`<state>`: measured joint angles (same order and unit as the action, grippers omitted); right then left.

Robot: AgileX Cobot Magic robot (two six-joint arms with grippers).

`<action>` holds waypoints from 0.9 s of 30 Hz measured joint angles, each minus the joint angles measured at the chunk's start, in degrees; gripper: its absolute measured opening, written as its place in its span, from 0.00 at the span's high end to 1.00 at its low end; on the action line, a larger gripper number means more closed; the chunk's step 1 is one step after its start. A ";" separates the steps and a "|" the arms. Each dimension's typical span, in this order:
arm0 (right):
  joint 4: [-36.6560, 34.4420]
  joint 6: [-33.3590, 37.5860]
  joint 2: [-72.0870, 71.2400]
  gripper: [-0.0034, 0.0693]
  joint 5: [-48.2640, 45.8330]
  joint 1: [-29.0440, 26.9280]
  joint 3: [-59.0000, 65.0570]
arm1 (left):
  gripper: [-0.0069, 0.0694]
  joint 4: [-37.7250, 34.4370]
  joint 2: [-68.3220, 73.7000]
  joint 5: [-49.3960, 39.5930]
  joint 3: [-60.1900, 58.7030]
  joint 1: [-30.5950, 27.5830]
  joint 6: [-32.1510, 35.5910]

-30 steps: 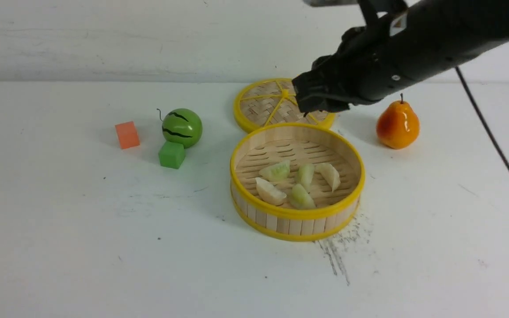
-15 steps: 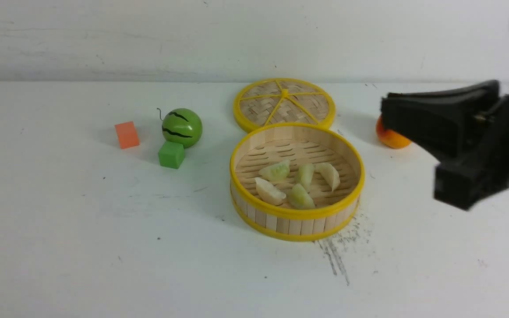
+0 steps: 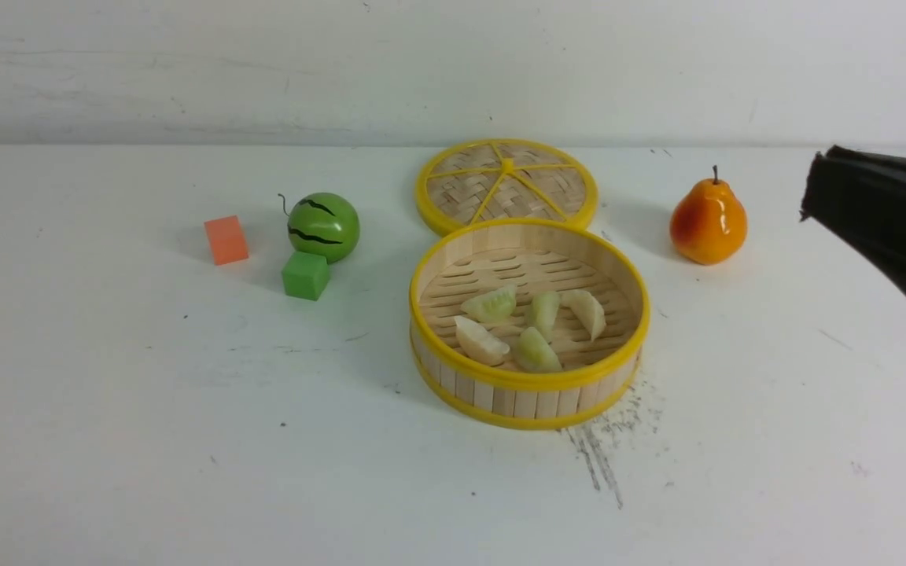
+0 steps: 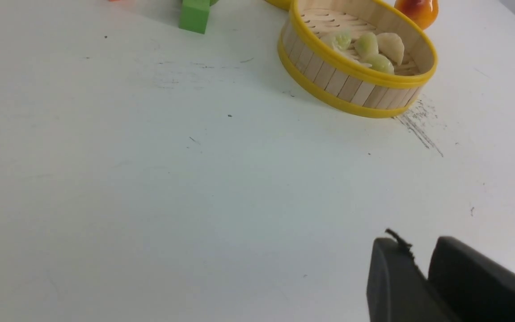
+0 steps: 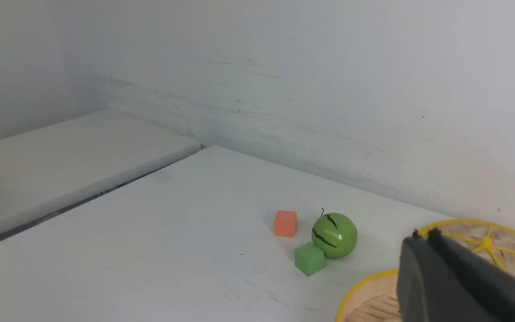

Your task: Put the dumplings into the steamer on the white table.

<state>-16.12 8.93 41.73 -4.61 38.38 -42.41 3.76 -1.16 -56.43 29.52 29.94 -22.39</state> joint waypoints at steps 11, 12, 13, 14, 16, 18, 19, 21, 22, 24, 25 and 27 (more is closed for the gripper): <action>0.66 0.86 -0.78 0.96 -0.29 -0.72 0.00 | 0.73 0.00 0.00 0.00 0.00 -0.01 0.00; 0.88 1.14 -1.25 0.96 -0.74 -0.83 0.00 | 0.73 0.00 0.00 0.00 0.00 -0.01 0.00; 1.71 1.62 -2.78 0.96 -2.99 -1.15 0.00 | 0.73 0.00 0.00 0.00 0.00 -0.01 0.00; 2.11 1.76 -4.45 0.96 -4.86 -1.26 0.19 | 0.73 0.00 0.00 0.00 0.00 -0.01 0.00; 2.39 1.92 -6.55 0.96 -6.77 -1.45 1.13 | 0.72 0.00 0.00 0.00 0.00 -0.01 0.00; 3.15 1.94 -10.08 0.96 -8.01 -1.80 3.87 | 0.72 0.00 0.00 0.00 0.00 -0.01 0.00; 3.49 1.94 -12.45 0.96 -8.24 -2.52 6.29 | 0.72 0.00 0.00 0.00 0.00 -0.01 0.00; 4.07 1.99 -16.56 0.96 -8.57 -4.75 10.68 | 0.72 0.00 0.00 0.00 0.00 -0.01 0.00; 4.43 1.99 -18.58 0.96 -8.57 -6.23 12.25 | 0.72 0.00 0.00 0.00 0.00 -0.01 0.00; 5.23 1.55 -24.53 0.96 -8.57 -11.49 18.79 | 0.71 0.00 0.00 0.00 0.00 -0.01 0.00; 5.33 1.43 -25.62 0.96 -8.62 -12.58 19.34 | 0.71 0.00 0.00 0.00 0.00 -0.01 0.00; 7.91 -0.48 -32.48 0.96 -8.69 -20.30 26.21 | 0.71 0.00 0.00 0.00 0.00 -0.01 0.00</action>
<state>-8.21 8.45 9.24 -13.30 18.08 -16.20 3.76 -1.16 -56.43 29.52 29.92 -22.39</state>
